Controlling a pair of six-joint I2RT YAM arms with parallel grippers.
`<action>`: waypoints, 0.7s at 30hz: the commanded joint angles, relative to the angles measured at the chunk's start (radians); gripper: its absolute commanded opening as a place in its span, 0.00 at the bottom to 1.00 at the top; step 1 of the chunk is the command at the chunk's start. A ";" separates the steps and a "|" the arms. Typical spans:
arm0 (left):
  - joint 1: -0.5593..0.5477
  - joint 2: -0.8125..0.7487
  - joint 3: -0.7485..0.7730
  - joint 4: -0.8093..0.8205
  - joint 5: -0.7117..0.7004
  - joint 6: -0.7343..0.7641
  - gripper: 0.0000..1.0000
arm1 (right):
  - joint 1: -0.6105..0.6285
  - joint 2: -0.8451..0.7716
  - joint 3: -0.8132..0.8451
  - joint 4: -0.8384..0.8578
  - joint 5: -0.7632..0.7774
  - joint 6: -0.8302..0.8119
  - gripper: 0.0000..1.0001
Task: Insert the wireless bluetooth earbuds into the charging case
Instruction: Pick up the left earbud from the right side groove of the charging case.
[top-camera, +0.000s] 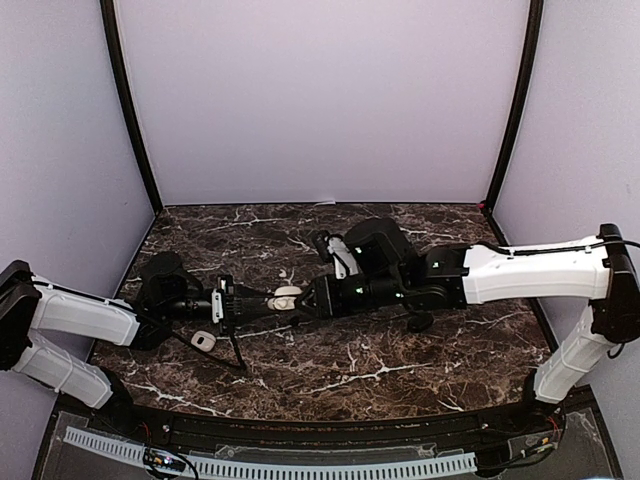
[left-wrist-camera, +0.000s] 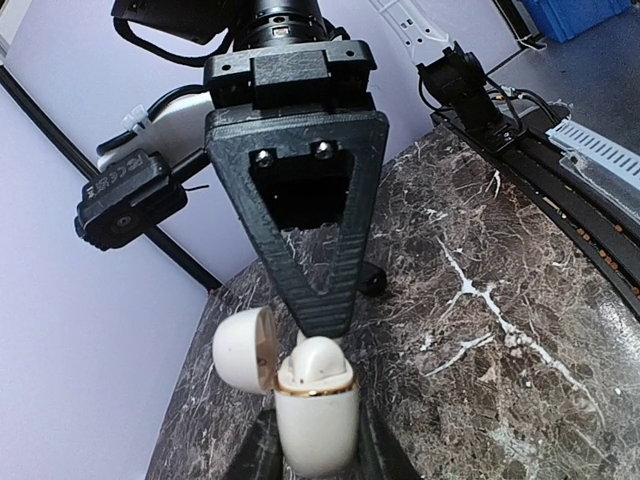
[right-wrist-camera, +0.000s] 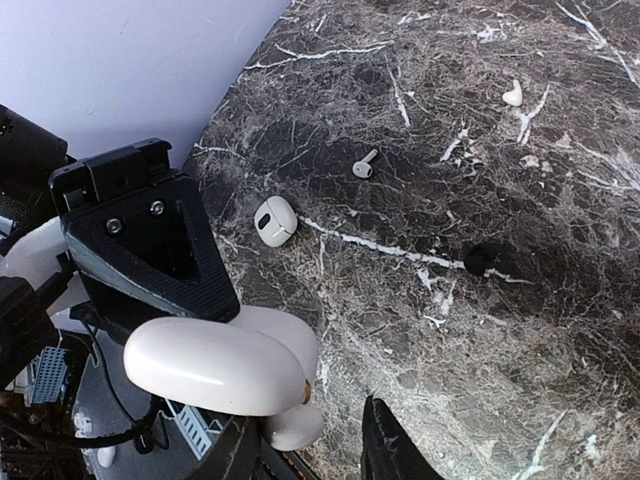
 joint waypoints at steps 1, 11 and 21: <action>-0.004 -0.009 -0.006 0.015 0.013 0.010 0.00 | -0.017 0.007 0.013 0.083 -0.036 0.018 0.31; -0.004 -0.021 0.000 -0.024 0.003 0.028 0.00 | -0.036 0.013 0.011 0.084 -0.100 0.025 0.25; -0.004 -0.024 0.000 -0.024 0.007 0.030 0.00 | -0.047 0.054 0.026 0.073 -0.146 0.025 0.26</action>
